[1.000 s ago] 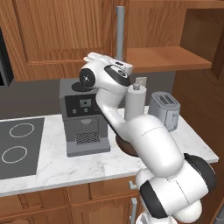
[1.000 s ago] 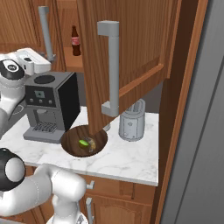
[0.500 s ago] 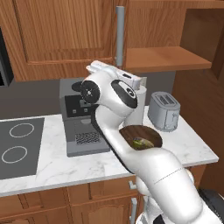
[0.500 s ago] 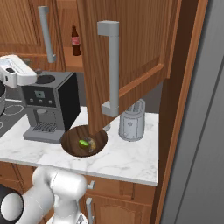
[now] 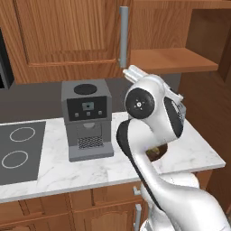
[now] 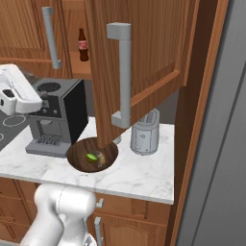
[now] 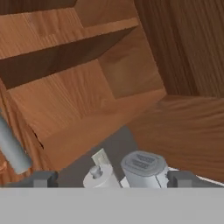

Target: Open the cabinet. Pick the kiwi and banana from the cabinet and place them into the bowl. Then close the cabinet.

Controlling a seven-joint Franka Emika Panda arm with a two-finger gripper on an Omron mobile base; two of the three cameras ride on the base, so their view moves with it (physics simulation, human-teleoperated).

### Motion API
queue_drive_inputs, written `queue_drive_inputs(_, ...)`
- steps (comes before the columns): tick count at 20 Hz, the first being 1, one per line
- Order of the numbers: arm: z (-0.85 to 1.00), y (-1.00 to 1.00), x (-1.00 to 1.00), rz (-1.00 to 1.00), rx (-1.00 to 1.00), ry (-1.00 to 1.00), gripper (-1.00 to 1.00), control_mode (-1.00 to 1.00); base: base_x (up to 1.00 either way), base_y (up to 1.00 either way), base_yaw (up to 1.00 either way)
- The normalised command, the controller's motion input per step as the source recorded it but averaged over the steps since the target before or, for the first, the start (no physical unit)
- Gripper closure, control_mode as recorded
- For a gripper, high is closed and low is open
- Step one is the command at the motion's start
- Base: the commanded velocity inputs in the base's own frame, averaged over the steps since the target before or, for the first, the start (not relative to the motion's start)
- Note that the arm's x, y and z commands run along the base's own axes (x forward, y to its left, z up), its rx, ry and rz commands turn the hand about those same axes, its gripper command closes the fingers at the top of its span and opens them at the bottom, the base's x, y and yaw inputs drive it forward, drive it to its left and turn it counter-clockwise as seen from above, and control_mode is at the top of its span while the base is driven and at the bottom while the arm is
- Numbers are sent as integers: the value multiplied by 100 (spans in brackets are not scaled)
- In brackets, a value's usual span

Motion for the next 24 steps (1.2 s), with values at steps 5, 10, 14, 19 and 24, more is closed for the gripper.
queue_drive_inputs(5, 1, -98, -100, 0, 18, -5, -100, -100, 0, 0, 0)
queue_drive_inputs(10, 0, -88, -100, 0, 13, 0, -100, -100, 0, 0, 0)
queue_drive_inputs(14, -3, -52, -100, 0, 1, 0, -100, -100, 0, 0, 0)
queue_drive_inputs(19, 0, -37, -88, 0, 1, 5, -100, -100, 0, 0, 0)
queue_drive_inputs(24, 0, 5, -22, 7, -7, 2, -100, -100, 0, 0, 0)
